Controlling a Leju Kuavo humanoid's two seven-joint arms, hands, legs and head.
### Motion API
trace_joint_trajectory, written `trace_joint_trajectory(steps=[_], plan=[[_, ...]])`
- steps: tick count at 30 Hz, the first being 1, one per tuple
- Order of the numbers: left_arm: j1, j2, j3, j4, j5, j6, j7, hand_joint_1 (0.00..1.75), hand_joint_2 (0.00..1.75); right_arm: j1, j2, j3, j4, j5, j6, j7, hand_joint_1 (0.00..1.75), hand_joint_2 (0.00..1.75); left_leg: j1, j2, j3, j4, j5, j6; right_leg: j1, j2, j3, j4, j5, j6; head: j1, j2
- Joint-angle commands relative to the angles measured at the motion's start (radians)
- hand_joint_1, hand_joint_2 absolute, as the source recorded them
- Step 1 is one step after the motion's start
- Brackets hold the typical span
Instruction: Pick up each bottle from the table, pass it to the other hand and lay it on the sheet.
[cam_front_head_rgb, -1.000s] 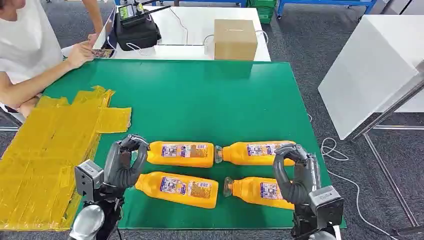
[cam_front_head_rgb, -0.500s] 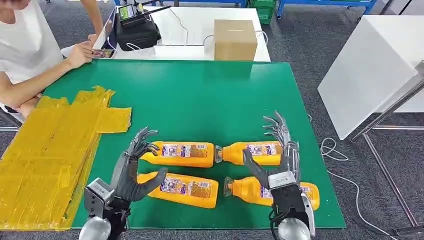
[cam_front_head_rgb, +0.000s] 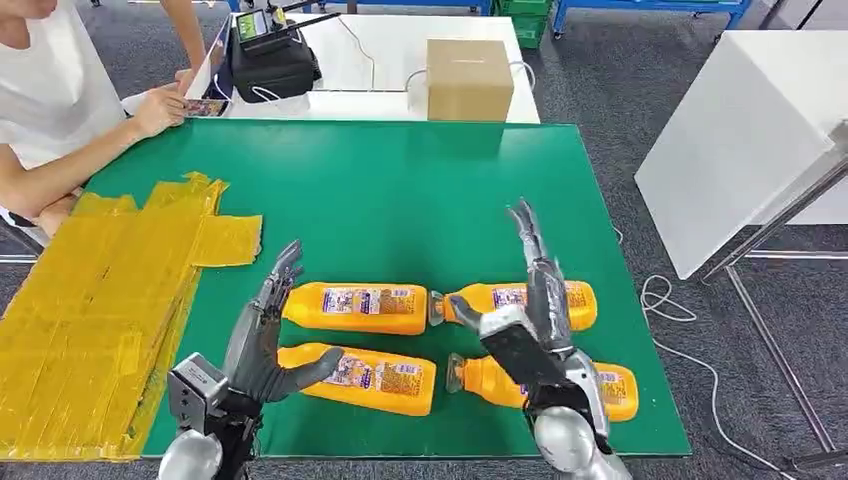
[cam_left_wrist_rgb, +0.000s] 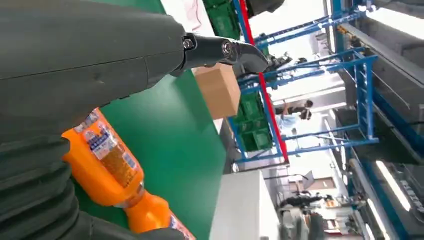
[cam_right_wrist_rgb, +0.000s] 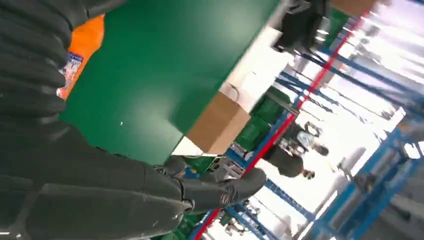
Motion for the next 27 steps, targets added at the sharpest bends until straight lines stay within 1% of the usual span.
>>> trace_joint_trajectory(steps=[1,3,4,5,7,8,10,11,12,13,14,15,16,17,20,22,23,24,27], plan=[[-0.138,-0.026,-0.017,0.130,0.042,-0.052,0.005,0.00,1.75,-0.414,0.015,0.281,0.578,0.138,0.144,0.057,0.00,1.75,0.001,0.005,0.005,-0.001,0.000,-0.002,0.001,0.005,0.004,-0.002,0.002,-0.002,0.000,0.000],[-0.142,-0.027,-0.018,0.133,0.044,-0.052,0.005,0.00,1.75,-0.427,0.031,0.289,0.605,0.139,0.146,0.057,0.00,1.75,0.001,0.003,0.003,0.000,0.001,-0.001,0.001,0.003,0.002,-0.001,0.002,-0.001,0.000,0.000],[-0.146,-0.027,-0.020,0.136,0.047,-0.054,0.005,0.00,1.75,-0.441,0.036,0.310,0.629,0.150,0.149,0.057,0.00,1.75,0.001,0.004,0.004,-0.001,0.002,-0.002,0.001,0.003,0.003,-0.001,0.002,-0.001,0.000,0.000],[-0.149,-0.027,-0.021,0.137,0.050,-0.055,0.004,0.00,1.75,-0.453,0.044,0.328,0.649,0.164,0.150,0.060,0.00,1.75,0.001,0.002,0.004,-0.001,0.002,-0.001,0.001,0.002,0.003,-0.001,0.002,-0.001,0.000,0.000],[-0.167,-0.028,-0.031,0.152,0.056,-0.059,0.002,0.00,1.75,-0.483,0.077,0.360,0.712,0.164,0.156,0.060,0.00,1.75,0.001,0.004,0.008,-0.002,0.001,-0.004,0.001,0.003,0.007,-0.002,0.001,-0.002,0.000,0.000],[-0.174,-0.029,-0.036,0.157,0.057,-0.059,0.002,0.00,1.75,-0.495,0.088,0.376,0.738,0.163,0.159,0.060,0.00,1.75,0.001,0.002,0.003,-0.001,0.002,-0.001,0.001,0.002,0.007,-0.001,0.002,0.000,0.001,0.000],[-0.188,-0.031,-0.045,0.171,0.062,-0.061,0.002,0.00,1.75,-0.513,0.112,0.393,0.785,0.153,0.176,0.054,0.00,1.75,0.001,0.003,0.008,-0.002,0.001,-0.004,0.001,0.002,0.013,-0.002,0.001,0.000,0.001,0.000],[-0.193,-0.033,-0.047,0.175,0.063,-0.062,0.002,0.00,1.75,-0.515,0.121,0.397,0.797,0.153,0.177,0.054,0.00,1.75,0.001,0.001,0.004,-0.001,0.003,-0.002,0.001,0.001,0.011,-0.001,0.002,0.001,0.001,0.000],[-0.198,-0.034,-0.050,0.181,0.064,-0.063,0.002,0.00,1.75,-0.520,0.133,0.403,0.822,0.153,0.178,0.054,0.00,1.75,0.001,0.001,0.006,-0.001,0.002,-0.003,0.001,0.001,0.013,-0.001,0.001,0.000,0.000,0.000],[-0.202,-0.035,-0.053,0.185,0.066,-0.063,0.001,0.00,1.75,-0.524,0.142,0.409,0.839,0.151,0.185,0.052,0.00,1.75,0.001,0.000,0.003,-0.001,0.003,-0.002,0.001,0.000,0.010,-0.001,0.002,0.001,0.001,0.000],[-0.205,-0.035,-0.054,0.189,0.069,-0.063,0.001,0.00,1.75,-0.525,0.150,0.414,0.853,0.149,0.190,0.049,0.00,1.75,0.001,0.000,0.005,-0.001,0.002,-0.003,0.001,-0.001,0.013,-0.001,0.001,0.000,0.001,0.000],[-0.207,-0.035,-0.055,0.190,0.069,-0.063,0.001,0.00,1.75,-0.524,0.154,0.417,0.857,0.150,0.190,0.050,0.00,1.75,0.001,-0.001,0.003,0.000,0.003,-0.002,0.000,0.000,0.010,0.000,0.002,0.001,0.001,0.000],[-0.210,-0.035,-0.057,0.194,0.075,-0.063,0.001,0.00,1.75,-0.531,0.162,0.428,0.881,0.143,0.200,0.040,0.00,1.75,0.001,0.000,0.005,0.000,0.003,-0.003,0.001,0.000,0.012,-0.001,0.002,0.001,0.001,0.000],[-0.215,-0.035,-0.058,0.202,0.078,-0.063,0.001,0.00,1.75,-0.537,0.165,0.448,0.897,0.146,0.225,0.029,0.00,1.75,0.001,0.000,0.002,0.000,0.004,-0.001,0.000,0.000,0.009,0.000,0.002,0.001,0.001,0.000],[-0.228,-0.039,-0.061,0.225,0.090,-0.059,0.000,0.00,1.75,-0.552,0.169,0.483,0.939,0.142,0.264,0.028,0.00,1.75,0.001,-0.001,0.004,0.000,0.003,-0.002,0.001,-0.001,0.011,0.000,0.002,0.001,0.001,0.000],[-0.235,-0.043,-0.062,0.240,0.096,-0.057,-0.001,0.00,1.75,-0.560,0.168,0.497,0.964,0.143,0.275,0.031,0.00,1.75,0.001,-0.001,0.001,0.000,0.004,-0.001,0.000,-0.001,0.007,0.000,0.002,0.001,0.001,0.000],[-0.235,-0.043,-0.062,0.241,0.096,-0.057,-0.001,0.00,1.75,-0.560,0.166,0.497,0.965,0.143,0.274,0.031,0.00,1.75,0.001,-0.002,0.003,0.000,0.004,-0.002,0.000,-0.002,0.009,-0.001,0.002,0.001,0.000,0.000],[-0.235,-0.043,-0.062,0.241,0.096,-0.057,-0.001,0.00,1.75,-0.560,0.165,0.497,0.966,0.143,0.274,0.031,0.00,1.75,0.001,-0.002,0.002,0.000,0.004,-0.001,0.000,-0.002,0.005,0.000,0.002,0.001,0.001,0.000],[-0.239,-0.044,-0.064,0.250,0.104,-0.056,-0.002,0.00,1.75,-0.569,0.166,0.511,0.999,0.144,0.284,0.055,0.00,1.75,0.001,-0.001,0.004,-0.001,0.003,-0.003,0.000,-0.001,0.007,-0.001,0.001,0.000,0.001,0.000]])
